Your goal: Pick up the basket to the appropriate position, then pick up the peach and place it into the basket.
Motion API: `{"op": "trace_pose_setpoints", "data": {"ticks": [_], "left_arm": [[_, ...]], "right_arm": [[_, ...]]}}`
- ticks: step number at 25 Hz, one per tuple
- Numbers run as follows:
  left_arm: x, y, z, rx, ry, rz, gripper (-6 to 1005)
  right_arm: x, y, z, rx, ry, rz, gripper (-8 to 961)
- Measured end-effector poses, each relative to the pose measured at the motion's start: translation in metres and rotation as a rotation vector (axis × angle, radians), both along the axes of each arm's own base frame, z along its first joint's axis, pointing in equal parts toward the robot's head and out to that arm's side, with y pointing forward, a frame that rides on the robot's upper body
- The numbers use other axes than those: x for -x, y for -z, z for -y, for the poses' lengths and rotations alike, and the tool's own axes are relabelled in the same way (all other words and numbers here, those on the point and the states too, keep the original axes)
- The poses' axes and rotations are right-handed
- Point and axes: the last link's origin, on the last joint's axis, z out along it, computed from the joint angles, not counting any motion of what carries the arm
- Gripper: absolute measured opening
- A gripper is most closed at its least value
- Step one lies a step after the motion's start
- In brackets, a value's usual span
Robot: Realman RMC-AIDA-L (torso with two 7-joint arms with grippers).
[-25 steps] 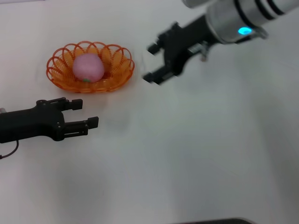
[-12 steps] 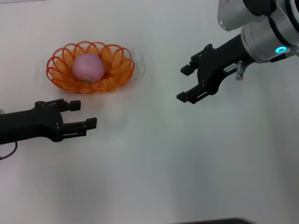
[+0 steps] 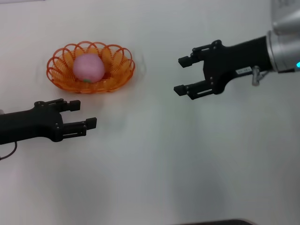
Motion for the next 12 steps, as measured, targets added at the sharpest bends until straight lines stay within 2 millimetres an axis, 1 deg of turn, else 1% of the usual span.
{"op": "trace_pose_setpoints", "data": {"ticks": [7,9,12], "left_arm": [[0.0,-0.001,0.0,-0.007,0.002,0.0,798],[0.0,-0.002,-0.001,-0.011,0.001,0.0,798],[0.002,-0.005,-0.001,-0.024,-0.007,0.001,798]], "right_arm": [[-0.053,0.003,0.019,-0.08,0.054,-0.161,775],[-0.06,0.005,0.023,-0.091,0.057,-0.189,775],[-0.064,0.007,0.027,-0.093,0.061,-0.199,775]]}}
